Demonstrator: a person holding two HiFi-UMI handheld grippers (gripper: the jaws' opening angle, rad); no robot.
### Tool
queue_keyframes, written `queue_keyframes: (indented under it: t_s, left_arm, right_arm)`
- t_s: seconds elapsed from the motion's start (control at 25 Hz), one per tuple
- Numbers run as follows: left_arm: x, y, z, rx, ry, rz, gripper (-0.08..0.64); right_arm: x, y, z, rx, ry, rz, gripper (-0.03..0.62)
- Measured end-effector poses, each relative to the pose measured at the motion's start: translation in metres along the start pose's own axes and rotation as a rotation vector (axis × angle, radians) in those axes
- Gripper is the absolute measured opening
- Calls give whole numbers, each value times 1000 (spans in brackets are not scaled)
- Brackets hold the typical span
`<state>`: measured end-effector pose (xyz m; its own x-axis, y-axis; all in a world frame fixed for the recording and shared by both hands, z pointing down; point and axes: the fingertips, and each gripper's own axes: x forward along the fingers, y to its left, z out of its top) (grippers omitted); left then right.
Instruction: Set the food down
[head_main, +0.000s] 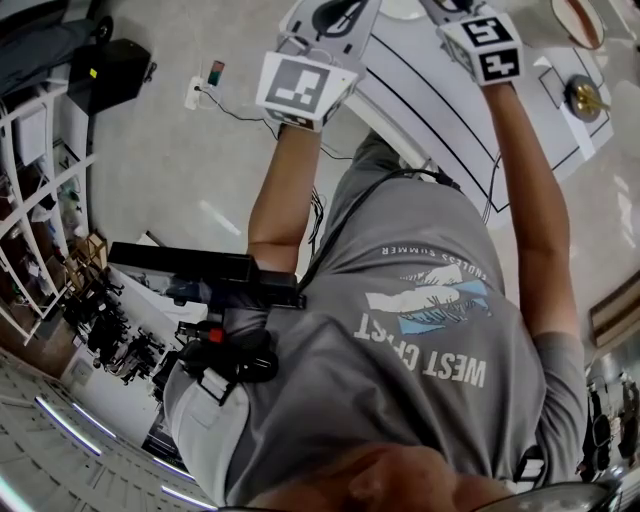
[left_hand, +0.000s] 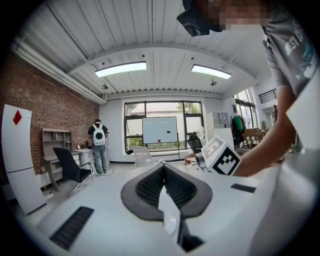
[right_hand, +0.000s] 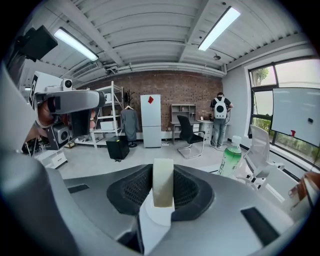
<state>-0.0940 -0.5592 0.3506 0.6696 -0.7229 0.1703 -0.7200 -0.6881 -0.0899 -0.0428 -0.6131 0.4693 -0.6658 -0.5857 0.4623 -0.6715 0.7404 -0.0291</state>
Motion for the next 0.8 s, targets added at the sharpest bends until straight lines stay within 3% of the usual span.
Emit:
queue_keyframes:
  t_s: [0.52, 0.8]
  left_arm:
    - [-2, 1, -14, -40, 26, 13, 8]
    - [-3, 0, -22, -57, 37, 20, 8]
  right_arm:
    - [35, -7, -52, 104, 90, 44, 103]
    - [48, -5, -59, 119, 116, 73, 103]
